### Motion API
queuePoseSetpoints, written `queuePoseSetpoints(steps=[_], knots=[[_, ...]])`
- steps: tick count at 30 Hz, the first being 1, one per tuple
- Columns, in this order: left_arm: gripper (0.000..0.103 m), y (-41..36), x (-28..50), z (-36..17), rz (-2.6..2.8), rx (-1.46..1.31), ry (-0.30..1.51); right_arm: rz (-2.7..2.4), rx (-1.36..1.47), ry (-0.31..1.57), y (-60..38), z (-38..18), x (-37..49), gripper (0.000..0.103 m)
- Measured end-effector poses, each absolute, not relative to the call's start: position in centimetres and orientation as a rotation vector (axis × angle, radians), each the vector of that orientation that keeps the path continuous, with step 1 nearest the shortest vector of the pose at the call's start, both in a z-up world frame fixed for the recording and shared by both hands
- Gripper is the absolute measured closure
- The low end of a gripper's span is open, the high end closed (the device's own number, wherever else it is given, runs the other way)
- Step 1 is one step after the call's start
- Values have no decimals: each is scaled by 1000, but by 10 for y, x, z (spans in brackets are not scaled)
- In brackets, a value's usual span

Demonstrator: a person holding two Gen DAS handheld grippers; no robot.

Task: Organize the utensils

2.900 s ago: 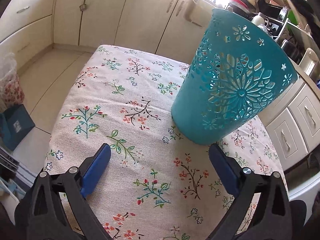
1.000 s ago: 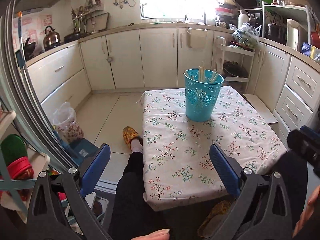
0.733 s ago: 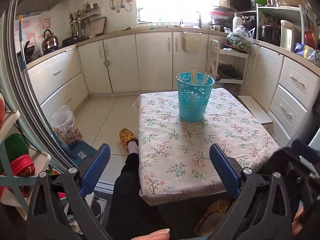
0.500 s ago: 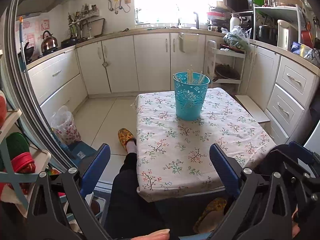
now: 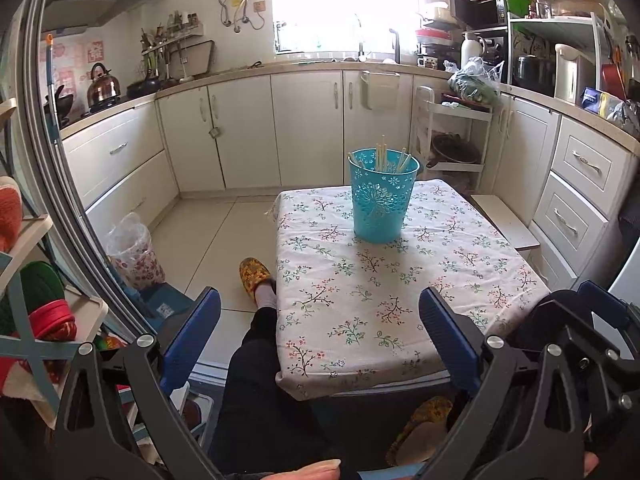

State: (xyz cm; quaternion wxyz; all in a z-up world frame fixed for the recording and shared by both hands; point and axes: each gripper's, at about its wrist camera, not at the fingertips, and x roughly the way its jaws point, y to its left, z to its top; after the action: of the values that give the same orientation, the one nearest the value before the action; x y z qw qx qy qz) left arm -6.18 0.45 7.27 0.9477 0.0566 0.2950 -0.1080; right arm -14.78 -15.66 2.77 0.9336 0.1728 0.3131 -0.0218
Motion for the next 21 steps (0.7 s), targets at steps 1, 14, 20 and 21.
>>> queuePoseSetpoints(steps=[1,14,20,21], knots=[[8,5,-63,73,-218,115,600,-45,354,640,-156,28,-148,7],[8,6,-65,76,-207,114,586,-44,349,632,-154,29,-150,7],[8,6,-66,77,-207,107,583,-45,348,630,-153,29,-151,7],[8,7,-66,78,-208,103,583,-45,348,631,-153,29,-151,7]])
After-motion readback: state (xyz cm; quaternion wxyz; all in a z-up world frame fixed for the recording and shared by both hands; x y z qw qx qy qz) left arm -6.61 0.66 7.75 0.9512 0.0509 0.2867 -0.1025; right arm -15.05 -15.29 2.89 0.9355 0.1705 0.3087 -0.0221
